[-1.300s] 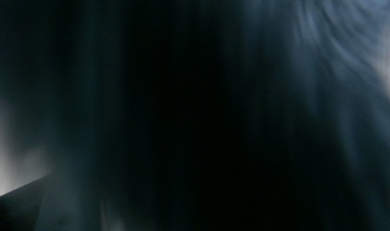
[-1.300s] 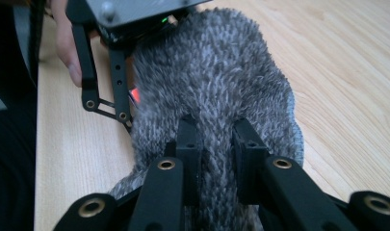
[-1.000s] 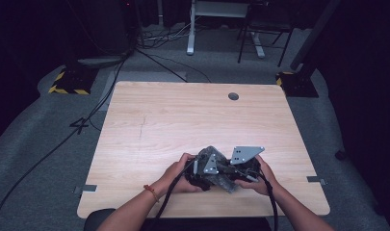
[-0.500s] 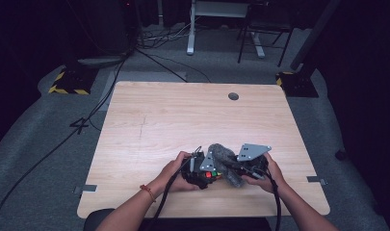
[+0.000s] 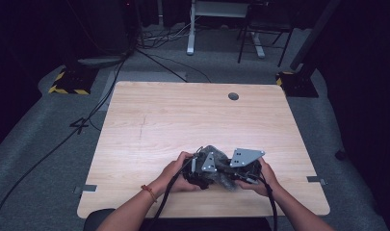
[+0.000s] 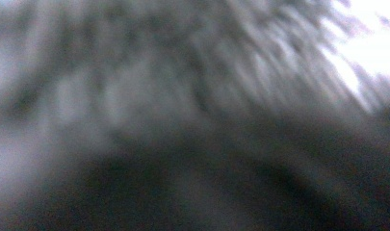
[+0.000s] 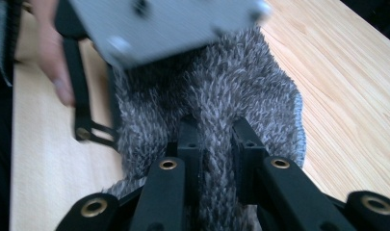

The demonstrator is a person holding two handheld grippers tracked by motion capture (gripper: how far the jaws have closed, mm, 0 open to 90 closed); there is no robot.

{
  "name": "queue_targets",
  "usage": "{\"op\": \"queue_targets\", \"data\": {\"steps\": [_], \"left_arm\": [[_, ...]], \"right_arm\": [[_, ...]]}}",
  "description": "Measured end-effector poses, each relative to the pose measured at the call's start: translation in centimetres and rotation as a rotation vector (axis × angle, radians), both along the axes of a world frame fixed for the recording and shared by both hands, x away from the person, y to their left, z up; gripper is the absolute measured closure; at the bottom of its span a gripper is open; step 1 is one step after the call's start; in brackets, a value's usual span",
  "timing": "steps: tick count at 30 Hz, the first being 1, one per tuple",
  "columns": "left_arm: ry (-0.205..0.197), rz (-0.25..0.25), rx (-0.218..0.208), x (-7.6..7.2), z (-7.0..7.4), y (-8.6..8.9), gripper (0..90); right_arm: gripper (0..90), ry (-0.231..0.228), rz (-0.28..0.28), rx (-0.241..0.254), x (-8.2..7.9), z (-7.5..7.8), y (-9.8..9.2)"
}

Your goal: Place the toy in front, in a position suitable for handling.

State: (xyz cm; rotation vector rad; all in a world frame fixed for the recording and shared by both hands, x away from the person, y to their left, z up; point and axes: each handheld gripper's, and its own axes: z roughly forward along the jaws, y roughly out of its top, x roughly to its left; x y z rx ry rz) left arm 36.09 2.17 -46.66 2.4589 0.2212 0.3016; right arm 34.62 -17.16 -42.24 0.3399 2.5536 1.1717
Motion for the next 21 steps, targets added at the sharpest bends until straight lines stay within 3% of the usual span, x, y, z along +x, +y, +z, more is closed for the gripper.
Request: {"op": "queue_targets", "data": {"steps": [5, 7, 11, 14, 16, 17, 18, 21], "left_arm": [[-0.002, 0.005, -0.033, 0.0, 0.4, 0.7, 33.8], [-0.007, 0.013, -0.057, -0.1, 1.0, 1.2, 33.8], [-0.017, 0.015, -0.057, -0.1, 1.1, 1.1, 33.8], [-0.006, 0.004, -0.028, -0.2, 0.6, 0.5, 33.8], [-0.014, -0.011, 0.001, -0.4, 0.2, -0.4, 33.8], [-0.014, -0.011, 0.001, -0.4, 0.2, -0.4, 33.8], [-0.012, -0.022, 0.001, -0.6, 0.2, -0.7, 33.8], [-0.010, -0.017, 0.002, -0.6, 0.2, -0.4, 33.8]], "right_arm": [[78.1, 0.007, -0.058, -0.004, 0.7, -0.6, -1.8], [78.2, 0.046, -0.082, 0.013, 1.3, -1.3, -3.0], [78.2, 0.056, -0.081, 0.047, 1.3, -1.2, -3.4], [78.3, 0.041, -0.049, 0.073, 0.6, -0.4, -2.7], [78.3, 0.023, 0.005, 0.067, -0.4, 0.3, -1.4], [78.3, 0.023, 0.005, 0.067, -0.4, 0.3, -1.4], [78.3, 0.011, 0.043, 0.050, -1.2, 0.5, -0.2], [78.3, -0.001, 0.048, 0.035, -1.3, 0.4, 0.5]]}}
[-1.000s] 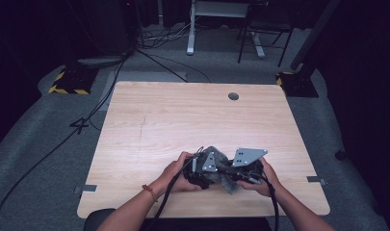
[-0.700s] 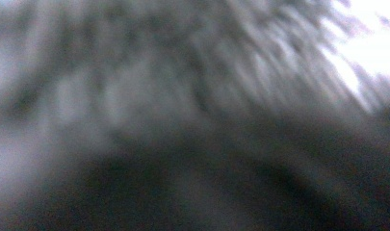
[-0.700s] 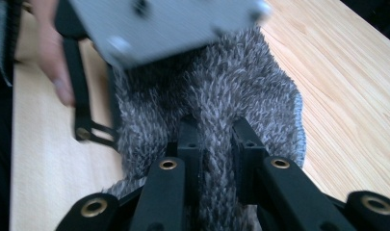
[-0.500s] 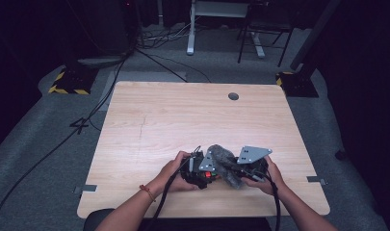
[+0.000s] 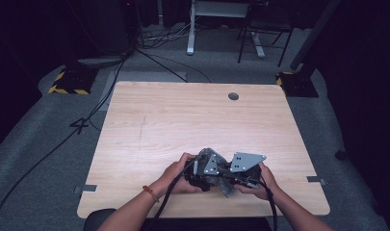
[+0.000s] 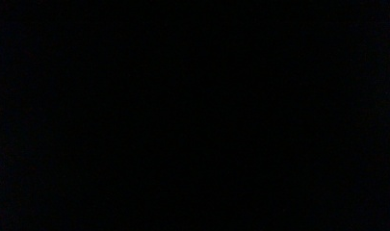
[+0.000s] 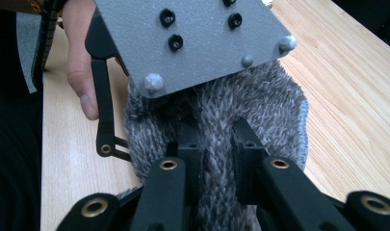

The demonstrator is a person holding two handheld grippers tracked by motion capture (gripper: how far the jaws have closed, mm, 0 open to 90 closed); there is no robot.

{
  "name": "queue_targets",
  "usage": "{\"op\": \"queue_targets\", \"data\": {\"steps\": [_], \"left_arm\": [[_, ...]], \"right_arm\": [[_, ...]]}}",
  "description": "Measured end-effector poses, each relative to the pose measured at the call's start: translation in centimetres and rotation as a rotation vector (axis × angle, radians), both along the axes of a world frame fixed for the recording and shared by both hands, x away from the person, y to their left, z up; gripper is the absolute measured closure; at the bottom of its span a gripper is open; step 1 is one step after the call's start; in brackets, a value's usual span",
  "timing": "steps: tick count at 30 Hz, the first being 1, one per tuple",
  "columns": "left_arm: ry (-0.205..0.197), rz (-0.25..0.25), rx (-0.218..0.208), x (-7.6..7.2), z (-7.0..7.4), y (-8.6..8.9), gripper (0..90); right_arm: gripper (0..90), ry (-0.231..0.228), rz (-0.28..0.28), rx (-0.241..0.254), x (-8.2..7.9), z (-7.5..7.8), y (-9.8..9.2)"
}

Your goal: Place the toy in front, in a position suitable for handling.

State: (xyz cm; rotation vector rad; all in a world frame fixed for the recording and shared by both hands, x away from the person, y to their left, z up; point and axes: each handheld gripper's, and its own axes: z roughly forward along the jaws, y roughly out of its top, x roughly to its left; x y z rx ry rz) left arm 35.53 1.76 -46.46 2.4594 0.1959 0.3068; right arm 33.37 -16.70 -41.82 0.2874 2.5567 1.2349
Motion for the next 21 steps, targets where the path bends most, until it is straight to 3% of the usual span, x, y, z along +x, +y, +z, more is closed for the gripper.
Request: {"op": "queue_targets", "data": {"steps": [8, 13, 21], "left_arm": [[0.005, 0.004, 0.007, 0.2, 0.0, 0.3, 33.8], [0.021, 0.023, -0.056, 0.4, 0.8, 1.4, 33.8], [0.021, 0.028, -0.106, 0.4, 1.3, 2.0, 33.8]], "right_arm": [[78.3, 0.017, -0.067, -0.014, 1.5, -0.6, -1.7], [78.5, 0.051, -0.125, -0.028, 2.5, -1.7, -3.6], [78.4, 0.095, -0.116, 0.029, 2.7, -2.0, -4.1]]}}
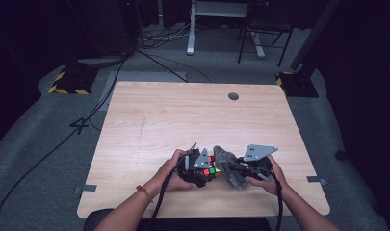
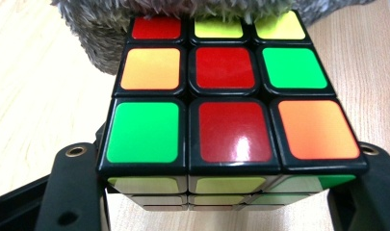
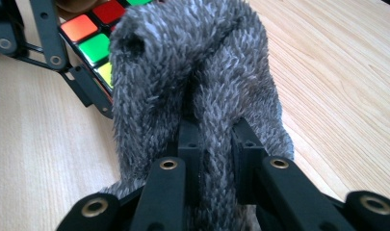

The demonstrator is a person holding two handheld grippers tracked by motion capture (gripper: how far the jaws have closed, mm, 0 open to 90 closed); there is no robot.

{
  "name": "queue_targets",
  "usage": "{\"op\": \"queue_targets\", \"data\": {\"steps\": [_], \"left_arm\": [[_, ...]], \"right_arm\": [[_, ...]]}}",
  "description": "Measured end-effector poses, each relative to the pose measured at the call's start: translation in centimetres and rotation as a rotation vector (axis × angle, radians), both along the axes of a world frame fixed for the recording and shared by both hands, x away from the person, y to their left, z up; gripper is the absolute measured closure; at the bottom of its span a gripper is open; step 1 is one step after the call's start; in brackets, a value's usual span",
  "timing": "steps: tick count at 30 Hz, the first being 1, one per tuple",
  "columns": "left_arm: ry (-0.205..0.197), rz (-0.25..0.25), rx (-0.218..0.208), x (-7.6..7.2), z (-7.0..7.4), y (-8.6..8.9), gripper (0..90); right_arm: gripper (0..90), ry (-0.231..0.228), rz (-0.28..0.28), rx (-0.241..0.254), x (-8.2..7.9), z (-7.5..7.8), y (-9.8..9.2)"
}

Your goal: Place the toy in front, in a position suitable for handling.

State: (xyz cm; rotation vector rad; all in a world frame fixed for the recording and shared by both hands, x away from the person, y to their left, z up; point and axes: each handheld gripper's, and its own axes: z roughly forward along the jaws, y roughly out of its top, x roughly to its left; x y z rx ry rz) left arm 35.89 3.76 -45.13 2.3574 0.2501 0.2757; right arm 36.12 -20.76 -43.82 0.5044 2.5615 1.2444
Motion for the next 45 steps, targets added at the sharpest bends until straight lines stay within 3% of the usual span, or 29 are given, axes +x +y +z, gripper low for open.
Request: {"op": "queue_targets", "data": {"steps": [6, 8, 9, 15, 21, 26, 30, 34, 35, 36, 37, 38, 39, 43, 45], "left_arm": [[-0.001, -0.002, -0.018, 0.0, 0.1, -0.2, 33.8], [-0.012, -0.003, -0.003, 0.0, 0.0, -0.3, 33.8], [-0.013, -0.002, 0.008, 0.0, 0.0, -0.3, 33.8], [-0.012, -0.020, 0.055, -0.2, -0.6, -1.0, 33.8], [-0.017, -0.048, 0.091, -0.5, -1.2, -2.2, 33.8], [-0.013, -0.033, 0.091, -0.4, -1.1, -1.8, 33.8], [-0.018, -0.030, 0.089, -0.4, -0.9, -1.5, 33.9], [-0.016, -0.019, 0.050, -0.4, -0.4, -0.8, 33.8], [-0.018, -0.015, 0.022, -0.3, 0.0, -0.4, 33.8], [-0.018, -0.015, 0.022, -0.3, 0.0, -0.4, 33.8], [-0.013, -0.017, -0.024, -0.2, 0.3, -0.1, 33.8], [-0.013, -0.017, -0.024, -0.2, 0.3, -0.1, 33.8], [-0.011, -0.013, -0.031, -0.3, 0.3, -0.1, 33.8], [-0.016, -0.025, -0.009, -0.4, -0.1, -0.6, 33.8], [-0.019, -0.028, 0.011, -0.5, -0.4, -0.8, 33.3]], "right_arm": [[78.5, 0.038, 0.039, 0.062, -0.2, 0.0, 0.3], [78.5, 0.015, 0.036, 0.049, -0.5, 0.1, 0.5], [78.5, -0.029, 0.031, 0.032, -0.9, 0.4, 0.7], [78.5, -0.065, 0.051, 0.072, -1.7, 1.7, 0.7], [78.3, -0.095, 0.119, 0.029, -2.9, 1.9, 3.3], [78.3, -0.103, 0.106, 0.011, -2.6, 1.7, 3.5], [78.3, -0.106, 0.058, 0.010, -1.9, 1.5, 2.5], [78.4, -0.089, 0.011, 0.020, -1.2, 1.0, 1.0], [78.4, -0.058, -0.005, 0.041, -0.7, 0.7, 0.2], [78.4, -0.058, -0.005, 0.041, -0.7, 0.7, 0.2], [78.4, -0.018, -0.019, 0.073, -0.2, 0.3, -0.5], [78.4, -0.018, -0.019, 0.073, -0.2, 0.3, -0.5], [78.3, 0.023, 0.002, 0.142, 0.1, 0.1, -0.9], [78.4, 0.036, 0.036, 0.186, -0.2, 0.4, -0.5], [78.6, 0.023, 0.045, 0.182, -0.6, 0.5, 0.0]]}}
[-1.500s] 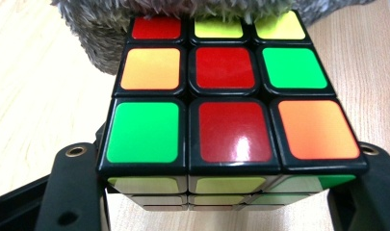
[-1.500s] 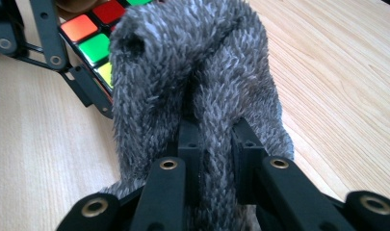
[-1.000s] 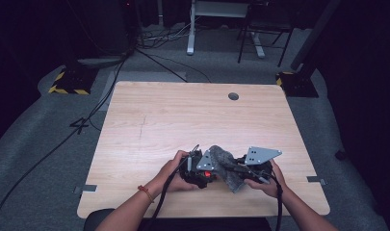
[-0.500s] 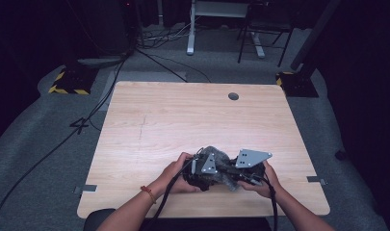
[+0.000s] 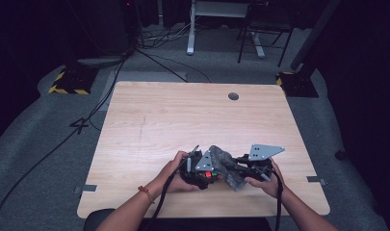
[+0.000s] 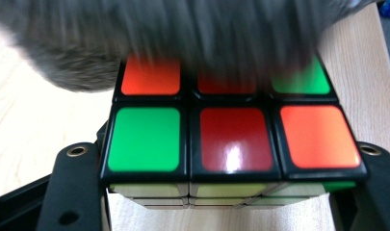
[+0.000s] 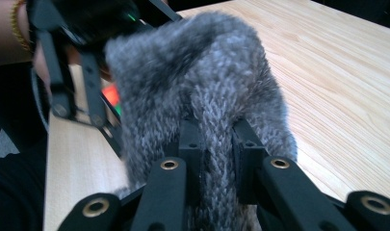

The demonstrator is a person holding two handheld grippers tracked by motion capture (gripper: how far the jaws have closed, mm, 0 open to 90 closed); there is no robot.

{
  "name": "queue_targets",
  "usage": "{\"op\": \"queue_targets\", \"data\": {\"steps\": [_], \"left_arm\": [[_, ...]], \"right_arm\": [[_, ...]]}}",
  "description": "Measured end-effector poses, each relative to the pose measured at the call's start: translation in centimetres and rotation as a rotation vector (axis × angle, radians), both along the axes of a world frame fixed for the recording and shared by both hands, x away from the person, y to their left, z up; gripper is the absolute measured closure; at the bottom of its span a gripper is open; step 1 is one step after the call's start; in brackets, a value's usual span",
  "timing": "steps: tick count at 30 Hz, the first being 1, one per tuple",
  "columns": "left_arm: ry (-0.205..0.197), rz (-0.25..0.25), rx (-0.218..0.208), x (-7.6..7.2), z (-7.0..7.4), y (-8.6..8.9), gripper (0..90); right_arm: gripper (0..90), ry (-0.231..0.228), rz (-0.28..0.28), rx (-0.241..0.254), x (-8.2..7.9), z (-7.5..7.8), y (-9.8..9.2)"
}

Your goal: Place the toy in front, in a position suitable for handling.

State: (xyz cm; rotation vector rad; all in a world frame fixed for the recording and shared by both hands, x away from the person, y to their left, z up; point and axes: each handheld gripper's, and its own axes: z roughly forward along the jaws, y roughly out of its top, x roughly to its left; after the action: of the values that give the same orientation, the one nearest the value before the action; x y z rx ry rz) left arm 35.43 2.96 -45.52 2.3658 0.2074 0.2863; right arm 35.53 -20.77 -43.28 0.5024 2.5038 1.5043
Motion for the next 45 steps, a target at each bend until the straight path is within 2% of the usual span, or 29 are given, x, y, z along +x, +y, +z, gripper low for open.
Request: {"op": "queue_targets", "data": {"steps": [1, 2, 3, 5, 8, 10, 13, 14, 15, 16, 17, 18, 22, 23, 25, 27, 28, 31, 37, 39, 41, 45], "left_arm": [[0.003, -0.002, 0.004, 0.0, -0.1, 0.0, 33.3], [0.006, 0.001, 0.004, 0.0, -0.2, 0.0, 33.4], [0.006, 0.001, 0.004, 0.0, -0.2, 0.0, 33.4], [0.001, -0.001, 0.015, 0.0, -0.2, -0.1, 33.3], [0.012, -0.012, 0.032, 0.0, -0.5, -0.5, 33.5], [-0.007, -0.007, 0.040, -0.1, -0.4, -0.5, 33.7], [-0.018, -0.002, 0.003, 0.0, 0.1, 0.1, 33.8], [-0.024, 0.000, -0.016, 0.0, 0.3, 0.3, 33.7], [-0.020, 0.007, -0.043, 0.0, 0.6, 0.6, 33.7], [-0.021, 0.001, -0.082, 0.0, 1.0, 1.0, 33.8], [-0.021, 0.001, -0.082, 0.0, 1.0, 1.0, 33.8], [-0.024, -0.003, -0.090, -0.1, 1.1, 1.0, 33.7], [-0.013, -0.018, -0.111, -0.2, 1.0, 0.9, 33.5], [-0.007, -0.014, -0.119, 0.0, 0.9, 1.0, 33.2], [-0.012, -0.014, -0.114, 0.0, 0.9, 1.0, 33.2], [-0.040, -0.002, -0.081, -0.2, 0.9, 0.8, 32.5], [-0.037, -0.005, -0.078, -0.2, 0.9, 0.7, 31.8], [-0.035, 0.010, -0.048, 0.0, 0.6, 0.7, 32.2], [-0.006, 0.002, -0.059, 0.3, 0.3, 0.8, 32.2], [0.072, 0.004, -0.121, 0.8, 0.1, 1.1, 31.5], [0.084, -0.003, -0.134, 0.8, 0.0, 1.1, 32.1], [0.074, 0.001, -0.131, 0.7, 0.1, 1.1, 32.6]], "right_arm": [[78.7, -0.007, 0.000, 0.000, -0.1, 0.0, 0.2], [78.8, 0.004, 0.010, 0.027, -0.2, 0.0, 0.2], [78.8, 0.004, 0.010, 0.027, -0.2, 0.0, 0.2], [78.8, 0.019, 0.025, 0.061, -0.1, 0.0, 0.2], [78.8, 0.021, 0.043, 0.065, -0.3, 0.1, 0.5], [78.8, -0.011, 0.037, 0.032, -0.6, 0.2, 0.9], [78.8, -0.044, -0.010, 0.014, -0.5, 0.5, 0.5], [78.8, -0.031, -0.050, 0.013, -0.1, 0.3, -0.1], [78.8, -0.031, -0.050, 0.013, -0.1, 0.3, -0.1], [78.7, 0.011, -0.059, 0.030, 0.4, -0.2, -0.6], [78.7, 0.011, -0.059, 0.030, 0.4, -0.2, -0.6], [78.7, 0.047, -0.038, 0.050, 0.7, -0.4, -0.8], [78.9, 0.057, -0.018, 0.042, 0.5, -0.6, -0.2], [79.2, 0.090, -0.023, 0.075, 0.6, -0.8, -0.1], [79.4, 0.100, -0.017, 0.093, 0.7, -1.0, -0.2], [79.4, 0.086, -0.017, 0.091, 0.6, -0.9, -0.2], [79.4, 0.069, -0.017, 0.087, 0.5, -0.8, -0.2], [79.4, 0.055, -0.015, 0.103, 0.3, -0.5, -0.3], [79.3, 0.046, -0.008, 0.102, 0.2, -0.4, -0.3], [79.4, 0.065, -0.008, 0.101, 0.4, -0.5, -0.3], [79.4, 0.077, -0.014, 0.096, 0.5, -0.6, -0.2], [79.4, 0.078, -0.023, 0.079, 0.6, -0.7, -0.4]]}}
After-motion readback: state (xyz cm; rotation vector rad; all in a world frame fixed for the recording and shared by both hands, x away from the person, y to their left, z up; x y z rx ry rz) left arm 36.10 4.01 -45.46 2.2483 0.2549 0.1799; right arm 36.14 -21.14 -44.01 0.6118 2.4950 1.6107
